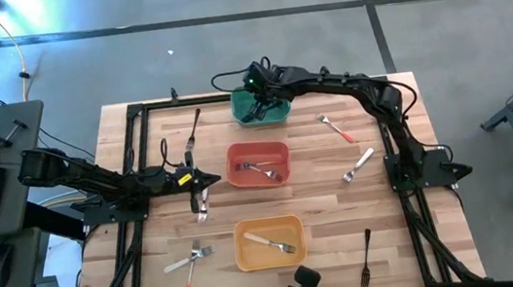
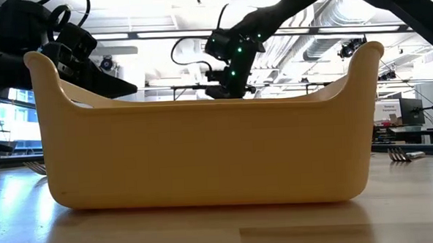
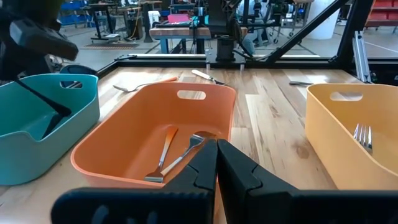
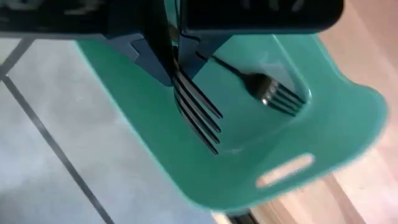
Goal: Sort silverware by color (type)
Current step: Put the black fork into the green bin
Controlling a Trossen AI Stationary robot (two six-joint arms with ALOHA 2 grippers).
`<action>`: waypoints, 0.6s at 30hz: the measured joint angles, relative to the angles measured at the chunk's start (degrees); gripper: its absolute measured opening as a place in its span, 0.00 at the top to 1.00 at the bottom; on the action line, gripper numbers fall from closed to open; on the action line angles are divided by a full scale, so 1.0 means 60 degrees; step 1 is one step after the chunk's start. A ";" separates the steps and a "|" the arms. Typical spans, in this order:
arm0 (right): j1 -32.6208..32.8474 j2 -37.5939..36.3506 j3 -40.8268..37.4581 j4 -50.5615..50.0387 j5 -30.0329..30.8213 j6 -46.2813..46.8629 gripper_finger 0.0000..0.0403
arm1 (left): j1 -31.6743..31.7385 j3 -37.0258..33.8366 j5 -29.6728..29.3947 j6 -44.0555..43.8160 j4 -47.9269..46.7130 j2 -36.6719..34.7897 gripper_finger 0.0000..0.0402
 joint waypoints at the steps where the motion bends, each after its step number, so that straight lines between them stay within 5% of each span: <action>1: -0.0017 0.0048 -0.0006 -0.0087 0.0000 -0.0003 1.00 | 0.0000 0.0000 0.0000 0.0000 0.0003 0.0000 0.99; 12: -0.0068 0.0422 -0.0006 0.0108 0.0004 -0.0079 1.00 | 0.0000 0.0004 0.0000 0.0000 -0.0075 0.0000 0.99; 18: -0.0064 0.0420 -0.0006 0.0140 0.0004 -0.0079 0.88 | 0.0000 0.0004 -0.0011 0.0004 -0.0098 0.0000 0.99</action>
